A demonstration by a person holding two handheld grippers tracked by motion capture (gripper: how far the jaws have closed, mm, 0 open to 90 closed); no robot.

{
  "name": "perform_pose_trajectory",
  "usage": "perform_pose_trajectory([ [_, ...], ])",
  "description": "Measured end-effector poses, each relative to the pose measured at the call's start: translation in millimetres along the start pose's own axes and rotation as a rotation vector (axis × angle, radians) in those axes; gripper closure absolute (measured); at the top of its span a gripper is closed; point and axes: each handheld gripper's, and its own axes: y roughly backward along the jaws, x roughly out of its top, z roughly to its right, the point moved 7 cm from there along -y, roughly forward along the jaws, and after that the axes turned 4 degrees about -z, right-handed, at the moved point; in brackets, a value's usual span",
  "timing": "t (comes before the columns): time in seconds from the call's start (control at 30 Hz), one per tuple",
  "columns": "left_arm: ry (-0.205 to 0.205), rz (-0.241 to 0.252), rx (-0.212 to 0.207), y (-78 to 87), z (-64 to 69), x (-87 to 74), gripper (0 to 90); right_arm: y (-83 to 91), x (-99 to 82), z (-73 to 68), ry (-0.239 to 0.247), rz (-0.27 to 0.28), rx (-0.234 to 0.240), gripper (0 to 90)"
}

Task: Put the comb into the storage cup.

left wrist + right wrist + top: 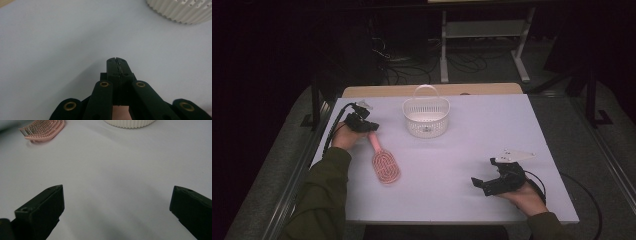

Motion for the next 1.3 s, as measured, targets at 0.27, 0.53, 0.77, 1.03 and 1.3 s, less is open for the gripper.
perform_pose_trajectory([
  [0.27,-0.002,-0.012,0.012,-2.3,-0.5,-1.7,90.0,0.1,0.1,-0.2,-0.001,0.001,0.0,0.0],
  [0.53,0.005,-0.039,0.011,-1.0,-6.2,-13.3,90.0,0.3,-0.3,-0.3,-0.002,0.0,-0.001,0.0],
  [0.77,0.025,-0.048,0.001,3.3,-11.4,-25.6,90.0,0.2,-0.6,-0.3,-0.003,-0.002,-0.003,0.0],
  [1.03,0.011,-0.067,-0.01,11.3,-10.6,-34.0,90.0,-0.2,-0.7,-0.2,-0.005,-0.001,-0.003,0.0],
  [1.3,-0.003,-0.08,-0.009,17.4,-8.4,-41.7,90.0,-0.2,-0.7,-0.3,-0.007,-0.001,-0.002,0.0],
])
